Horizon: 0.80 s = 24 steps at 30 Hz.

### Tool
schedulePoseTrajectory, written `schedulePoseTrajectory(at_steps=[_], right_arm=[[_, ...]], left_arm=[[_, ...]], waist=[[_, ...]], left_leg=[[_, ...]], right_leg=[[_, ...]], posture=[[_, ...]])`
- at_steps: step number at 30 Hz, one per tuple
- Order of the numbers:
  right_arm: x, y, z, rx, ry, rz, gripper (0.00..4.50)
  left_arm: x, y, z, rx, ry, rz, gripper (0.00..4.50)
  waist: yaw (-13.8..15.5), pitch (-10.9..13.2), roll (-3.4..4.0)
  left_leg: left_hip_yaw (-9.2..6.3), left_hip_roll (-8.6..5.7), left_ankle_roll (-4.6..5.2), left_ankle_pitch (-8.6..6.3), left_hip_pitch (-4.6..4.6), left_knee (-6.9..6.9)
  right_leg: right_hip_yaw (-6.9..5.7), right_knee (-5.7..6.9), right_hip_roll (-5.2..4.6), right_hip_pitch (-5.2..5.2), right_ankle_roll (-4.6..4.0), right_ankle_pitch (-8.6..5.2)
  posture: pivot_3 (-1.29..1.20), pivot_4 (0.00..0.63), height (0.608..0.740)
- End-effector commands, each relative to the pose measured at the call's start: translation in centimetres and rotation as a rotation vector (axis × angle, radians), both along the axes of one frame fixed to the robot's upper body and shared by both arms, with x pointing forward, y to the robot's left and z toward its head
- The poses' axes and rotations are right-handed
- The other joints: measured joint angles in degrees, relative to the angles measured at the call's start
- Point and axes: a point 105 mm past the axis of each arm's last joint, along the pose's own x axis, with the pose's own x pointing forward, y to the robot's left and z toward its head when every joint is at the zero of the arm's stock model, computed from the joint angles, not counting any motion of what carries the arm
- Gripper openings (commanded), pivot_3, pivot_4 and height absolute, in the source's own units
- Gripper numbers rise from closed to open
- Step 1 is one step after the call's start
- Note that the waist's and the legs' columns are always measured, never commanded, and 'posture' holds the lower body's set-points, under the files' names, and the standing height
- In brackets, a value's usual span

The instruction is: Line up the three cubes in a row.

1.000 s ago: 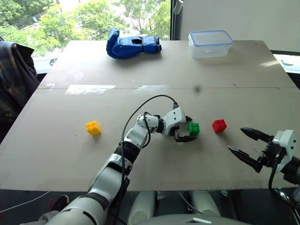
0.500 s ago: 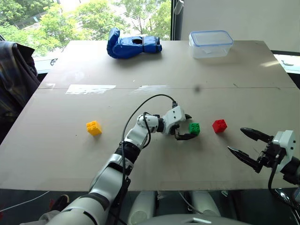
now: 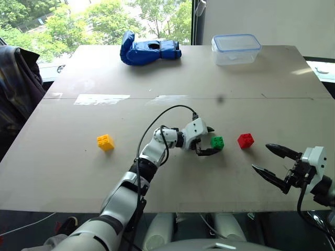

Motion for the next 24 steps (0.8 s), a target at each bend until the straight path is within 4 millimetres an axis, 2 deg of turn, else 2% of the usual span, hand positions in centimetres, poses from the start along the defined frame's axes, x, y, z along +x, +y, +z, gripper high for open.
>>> schedulePoseTrajectory(at_steps=[1, 4, 6, 11, 14, 16, 18, 21, 23, 24], right_arm=[[0.0, -0.1, 0.8, -0.007, -0.041, 0.010, 4.50], [-0.1, 0.0, 0.7, -0.010, -0.039, 0.017, 4.50], [-0.1, 0.0, 0.7, -0.010, -0.038, 0.022, 4.50], [0.0, 0.3, 0.8, -0.007, -0.040, 0.045, 4.50], [0.2, 1.1, 1.4, 0.000, -0.058, 0.088, 4.50], [0.7, 1.7, 2.0, 0.013, -0.071, 0.096, 4.50], [1.3, 2.6, 3.1, 0.042, -0.097, 0.127, 4.50], [2.0, 4.4, 4.8, 0.097, -0.129, 0.199, 4.50], [2.3, 5.3, 5.4, 0.110, -0.131, 0.248, 4.50], [2.4, 5.7, 5.4, 0.107, -0.126, 0.268, 4.50]], left_arm=[[-0.9, 0.2, 0.6, -0.029, -0.003, -0.051, 4.45], [-2.6, 0.5, 1.8, -0.040, -0.001, -0.138, 4.45], [-3.3, 1.4, 2.3, -0.015, -0.008, -0.162, 4.45], [-3.3, 4.1, 3.5, 0.044, -0.122, -0.101, 4.45], [-3.8, 5.8, 7.0, -0.105, -0.181, 0.013, 4.45], [-4.2, 6.8, 8.6, -0.199, -0.196, 0.108, 4.45], [-4.7, 7.7, 9.4, -0.268, -0.207, 0.230, 4.45], [-4.4, 10.0, 10.0, -0.324, -0.257, 0.541, 4.45], [-4.1, 11.9, 10.3, -0.291, -0.326, 0.749, 4.45], [-3.8, 12.9, 9.9, -0.282, -0.300, 0.837, 4.45]], waist=[[-0.1, 0.0, 0.00], [-0.3, 0.0, 0.02], [-0.2, 0.0, 0.04], [0.0, 0.0, 0.05], [-0.3, 0.0, 0.07], [-0.3, 0.0, 0.09], [-0.2, 0.0, 0.10], [-0.1, 0.0, 0.13], [0.3, 0.0, 0.10], [0.5, 0.0, 0.09]], left_leg=[[0.00, 0.00, 0.00, 0.00, 0.00, 0.00], [0.00, 0.03, 0.00, 0.00, -0.01, 0.00], [-0.01, 0.08, -0.01, 0.00, -0.02, -0.01], [-0.03, 0.13, 0.00, 0.00, -0.02, 0.00], [-0.02, 0.18, -0.01, 0.00, -0.03, 0.00], [-0.05, 0.26, -0.01, 0.00, -0.04, -0.01], [-0.05, 0.28, -0.02, 0.00, -0.03, -0.01], [-0.01, 0.27, -0.02, 0.00, -0.02, -0.01], [-0.08, 0.27, -0.02, 0.00, -0.04, -0.01], [-0.17, 0.25, -0.02, 0.01, -0.07, 0.00]], right_leg=[[0.00, 0.00, 0.00, 0.00, 0.00, 0.00], [0.01, -0.01, 0.01, -0.01, 0.00, 0.00], [0.01, -0.01, 0.01, -0.02, 0.00, 0.00], [0.00, 0.00, -0.01, -0.02, 0.00, 0.00], [0.03, -0.04, -0.02, -0.03, 0.00, 0.00], [0.00, -0.04, -0.03, -0.03, -0.01, 0.00], [0.02, -0.04, -0.09, -0.03, -0.01, 0.00], [0.06, -0.06, -0.10, -0.02, -0.01, 0.00], [0.06, -0.06, -0.09, -0.02, 0.00, 0.00], [0.05, -0.07, -0.08, -0.01, -0.01, 0.00]], posture=[[0.00, 0.150, 0.740], [0.00, 0.150, 0.740], [0.00, 0.150, 0.740], [0.00, 0.150, 0.740], [0.00, 0.150, 0.740], [0.00, 0.150, 0.740], [0.00, 0.150, 0.740], [0.00, 0.150, 0.740], [0.00, 0.150, 0.740], [0.00, 0.150, 0.740]])
